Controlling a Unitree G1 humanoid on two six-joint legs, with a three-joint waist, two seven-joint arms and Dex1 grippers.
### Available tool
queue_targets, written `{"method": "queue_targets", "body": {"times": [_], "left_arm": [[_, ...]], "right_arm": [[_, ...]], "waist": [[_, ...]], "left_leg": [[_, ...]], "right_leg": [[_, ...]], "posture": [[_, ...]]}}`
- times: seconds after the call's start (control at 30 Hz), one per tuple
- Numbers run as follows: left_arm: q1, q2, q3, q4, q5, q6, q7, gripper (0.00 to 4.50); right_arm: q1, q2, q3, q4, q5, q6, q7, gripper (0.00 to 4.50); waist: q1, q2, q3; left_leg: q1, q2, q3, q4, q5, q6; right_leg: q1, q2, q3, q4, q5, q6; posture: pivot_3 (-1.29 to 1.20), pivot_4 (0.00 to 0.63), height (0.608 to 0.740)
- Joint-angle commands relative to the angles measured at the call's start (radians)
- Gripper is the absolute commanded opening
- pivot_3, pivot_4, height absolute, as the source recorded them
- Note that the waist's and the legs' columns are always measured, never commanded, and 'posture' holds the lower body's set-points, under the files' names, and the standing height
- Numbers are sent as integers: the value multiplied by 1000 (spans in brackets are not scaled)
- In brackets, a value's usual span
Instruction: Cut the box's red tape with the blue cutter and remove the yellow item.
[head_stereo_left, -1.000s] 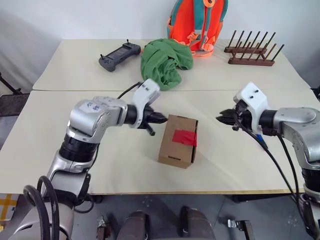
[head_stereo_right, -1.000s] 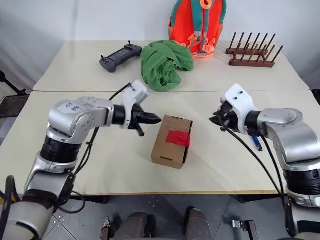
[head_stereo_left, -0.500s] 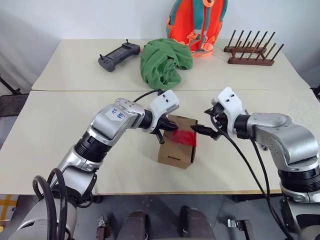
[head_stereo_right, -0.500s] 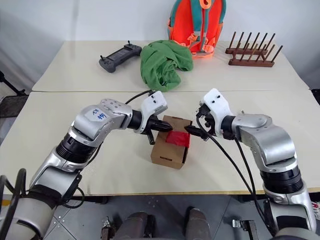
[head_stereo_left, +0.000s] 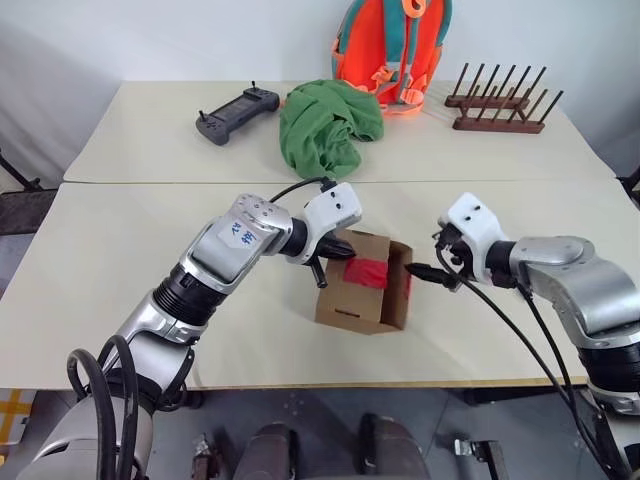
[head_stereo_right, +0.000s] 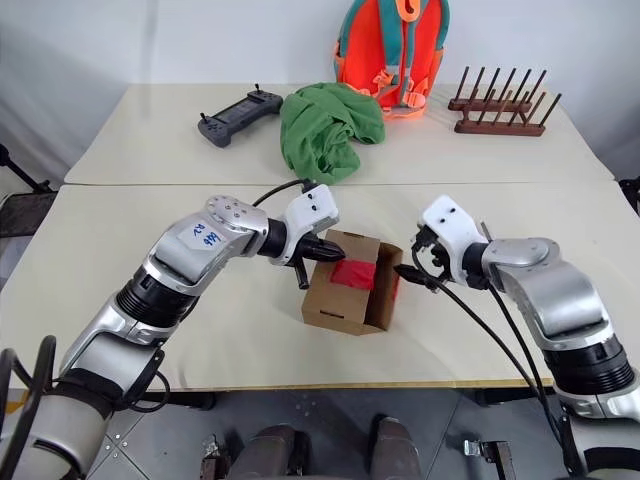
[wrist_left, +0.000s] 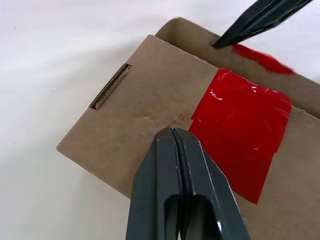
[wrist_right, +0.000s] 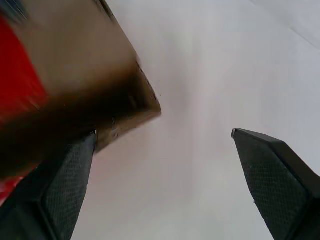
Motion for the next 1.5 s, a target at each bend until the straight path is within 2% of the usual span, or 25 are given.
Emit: {"method": "queue_targets", "body": {"times": [0.03,0.13,0.23,0.37,0.47,0.83,1.03,1.2,1.4,1.5], "left_arm": [[14,-3,-12,-9,18,23,-4,0],[16,-9,-5,-12,20,32,2,0],[17,-16,-1,-15,24,38,9,0],[23,-20,21,-24,25,50,30,0],[36,-17,30,-37,23,52,36,0],[61,-20,35,-73,22,54,42,0],[75,-21,41,-103,21,62,58,0],[72,-30,43,-92,21,58,64,0],[52,-52,38,-44,29,33,62,0],[44,-61,39,-28,37,23,57,0]], "right_arm": [[-7,0,52,37,-43,-56,24,4486],[-7,-8,132,81,-111,-124,48,4486],[-1,-21,160,110,-161,-178,71,4486],[0,39,-64,77,23,-32,94,4486],[-21,64,-152,69,129,94,120,4486],[-109,160,-205,197,326,448,117,4486],[-73,168,-305,134,399,630,70,4486],[-49,236,-377,106,458,658,-23,4486],[-114,396,-477,213,414,644,-145,4486],[-144,438,-480,260,399,621,-176,4486]], "waist": [[0,0,0],[-1,0,0],[-2,-3,-2],[0,-4,-3],[1,-4,-3],[0,-4,-3],[3,-4,-3],[1,-4,-3],[-1,-4,-3],[-7,-4,-3]], "left_leg": [[0,0,0,0,0,0],[0,0,0,0,0,0],[2,0,0,0,0,0],[2,1,-2,1,0,0],[0,1,-3,1,0,0],[0,1,-3,0,0,0],[-1,1,-3,0,0,0],[0,1,-3,-1,0,0],[1,1,-2,-1,0,0],[2,1,-2,-1,0,0]], "right_leg": [[0,0,0,0,0,0],[0,0,0,0,0,0],[1,0,0,0,0,0],[2,0,1,0,0,0],[0,0,0,0,0,-1],[0,0,1,0,0,-1],[0,0,0,0,0,-1],[0,0,0,0,0,-1],[0,0,1,0,0,-1],[0,0,2,2,1,-1]], "posture": [[0,150,740],[0,150,740],[0,150,740],[0,150,740],[0,150,740],[0,150,740],[0,150,740],[0,150,740],[0,150,740],[0,150,740]]}}
